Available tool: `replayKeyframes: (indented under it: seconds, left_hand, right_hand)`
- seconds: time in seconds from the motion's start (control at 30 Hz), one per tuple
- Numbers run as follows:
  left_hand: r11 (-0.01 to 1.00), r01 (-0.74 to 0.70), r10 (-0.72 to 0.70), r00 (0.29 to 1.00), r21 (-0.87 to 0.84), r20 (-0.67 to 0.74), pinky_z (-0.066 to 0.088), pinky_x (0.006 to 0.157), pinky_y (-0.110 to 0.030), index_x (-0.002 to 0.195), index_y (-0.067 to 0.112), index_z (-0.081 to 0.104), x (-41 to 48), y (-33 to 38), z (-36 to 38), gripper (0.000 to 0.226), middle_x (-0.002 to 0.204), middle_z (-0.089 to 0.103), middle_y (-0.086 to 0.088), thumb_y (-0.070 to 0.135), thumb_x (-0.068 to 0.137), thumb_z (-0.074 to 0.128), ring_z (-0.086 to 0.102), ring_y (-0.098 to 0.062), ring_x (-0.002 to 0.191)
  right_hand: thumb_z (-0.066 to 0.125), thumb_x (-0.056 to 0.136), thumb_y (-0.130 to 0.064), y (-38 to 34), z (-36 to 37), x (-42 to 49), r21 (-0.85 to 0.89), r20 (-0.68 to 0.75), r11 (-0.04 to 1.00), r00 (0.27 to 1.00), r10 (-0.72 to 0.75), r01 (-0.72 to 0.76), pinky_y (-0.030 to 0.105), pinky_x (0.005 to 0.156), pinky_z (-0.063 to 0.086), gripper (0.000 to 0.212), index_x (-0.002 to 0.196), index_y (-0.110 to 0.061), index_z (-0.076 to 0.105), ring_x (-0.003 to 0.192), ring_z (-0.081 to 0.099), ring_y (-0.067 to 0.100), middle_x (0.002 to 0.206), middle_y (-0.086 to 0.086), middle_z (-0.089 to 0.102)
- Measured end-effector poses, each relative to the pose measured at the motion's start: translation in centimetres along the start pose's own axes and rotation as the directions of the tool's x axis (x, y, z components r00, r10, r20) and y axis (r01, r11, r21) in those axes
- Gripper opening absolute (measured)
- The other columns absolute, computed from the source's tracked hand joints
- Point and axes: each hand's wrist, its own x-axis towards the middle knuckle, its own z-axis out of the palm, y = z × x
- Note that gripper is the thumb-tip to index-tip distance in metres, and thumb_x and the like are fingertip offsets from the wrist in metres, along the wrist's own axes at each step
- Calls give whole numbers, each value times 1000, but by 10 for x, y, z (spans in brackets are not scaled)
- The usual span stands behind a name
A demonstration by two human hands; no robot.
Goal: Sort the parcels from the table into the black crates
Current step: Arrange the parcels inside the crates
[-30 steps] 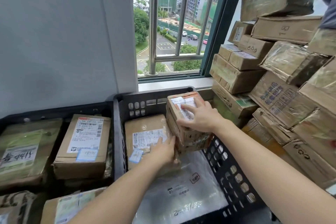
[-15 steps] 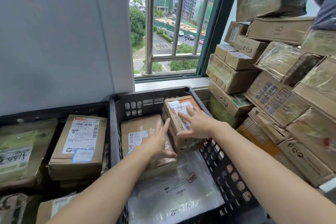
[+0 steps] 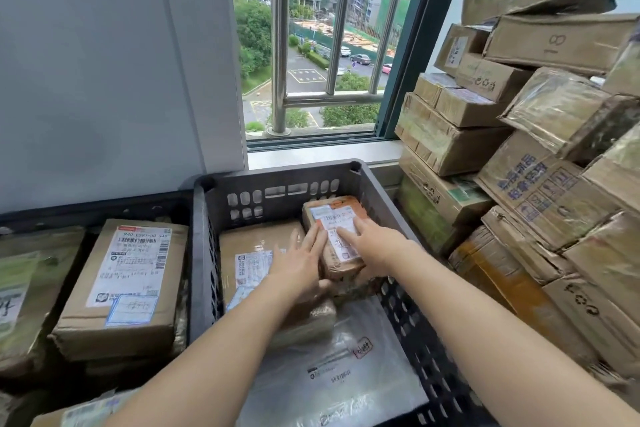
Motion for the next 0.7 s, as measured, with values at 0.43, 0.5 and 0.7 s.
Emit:
replayKeyframes:
  seconds: [0.43,0.5,0.7]
  left_hand:
    - [983,118,-161,924,141,348,13,109,-76,154,33,-20,-44,-9,-10,133,163,-24,-1,82,65,67,-15,-40,150]
    - [980,108,-158,932,164,328,15,108,-77,154,34,-19,-44,-8,-8,128,164,-23,-1,79,70,65,-15,-40,150]
    - [971,117,-180,931,206,317,12,108,-78,156,31,-17,-44,-1,-5,123,164,-21,-4,76,74,64,-15,-41,149]
  right_hand:
    - [34,82,-85,-26,29,15,227,-137,971,990,-43,73,55,119,-4,94,156,-39,-3,152,-11,29,166,10,-6]
    - [28,87,-81,-31,40,22,189,-197,980,980,-22,60,57,118,-4,87,156,-39,-3,152,-10,29,166,10,-5]
    - [26,89,-79,-31,51,25,195,-210,979,978,-11,53,58,118,-5,83,156,-39,-3,152,-10,28,166,8,-5]
